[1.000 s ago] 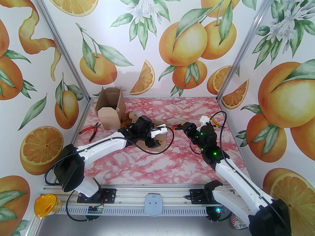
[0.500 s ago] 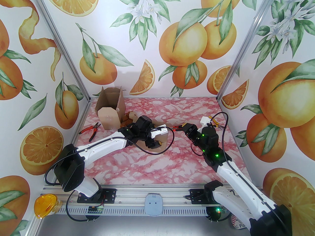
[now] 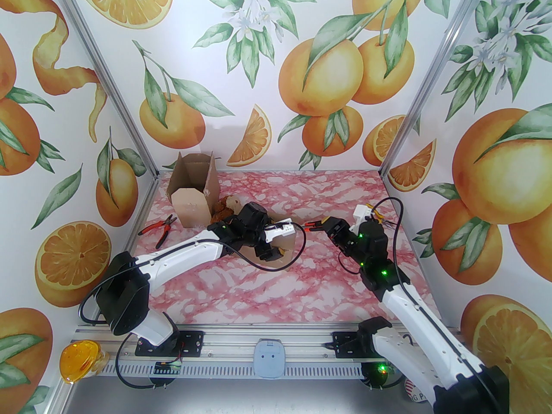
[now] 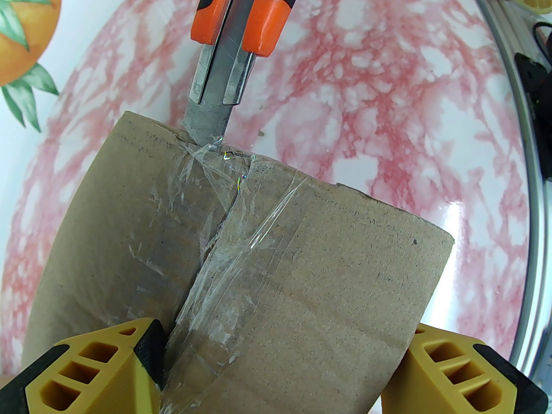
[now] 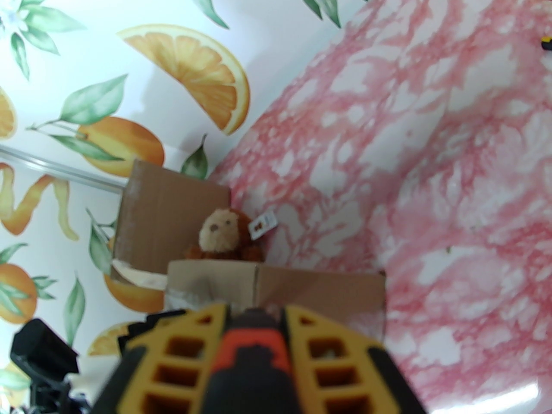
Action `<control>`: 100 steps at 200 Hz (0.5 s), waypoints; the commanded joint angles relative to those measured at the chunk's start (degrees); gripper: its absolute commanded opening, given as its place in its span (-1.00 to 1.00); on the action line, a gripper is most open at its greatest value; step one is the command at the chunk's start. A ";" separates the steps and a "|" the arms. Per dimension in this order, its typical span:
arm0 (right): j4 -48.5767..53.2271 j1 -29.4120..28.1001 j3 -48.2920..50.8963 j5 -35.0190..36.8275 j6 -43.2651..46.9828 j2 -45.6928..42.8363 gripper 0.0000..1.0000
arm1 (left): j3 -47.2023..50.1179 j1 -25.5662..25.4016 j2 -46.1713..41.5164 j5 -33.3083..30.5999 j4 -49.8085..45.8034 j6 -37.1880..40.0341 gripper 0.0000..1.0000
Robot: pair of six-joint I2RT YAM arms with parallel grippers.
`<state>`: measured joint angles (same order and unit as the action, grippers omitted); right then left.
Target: Unpack the express box
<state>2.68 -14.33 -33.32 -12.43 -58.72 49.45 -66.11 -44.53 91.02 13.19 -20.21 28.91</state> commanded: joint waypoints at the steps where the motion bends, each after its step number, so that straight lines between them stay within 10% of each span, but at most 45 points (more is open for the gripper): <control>1: 8.50 0.05 -0.38 -10.96 1.15 -1.36 -1.00 | -1.66 4.11 1.33 -7.46 1.28 -4.18 0.61; 100: 9.28 4.22 -2.16 -19.18 2.51 0.50 -1.00 | -2.28 4.13 2.05 -5.71 -0.62 -3.39 0.61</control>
<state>4.62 -10.20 -34.30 -20.75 -58.11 50.00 -66.89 -43.92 91.39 13.89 -21.34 29.17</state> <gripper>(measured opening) 0.210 0.807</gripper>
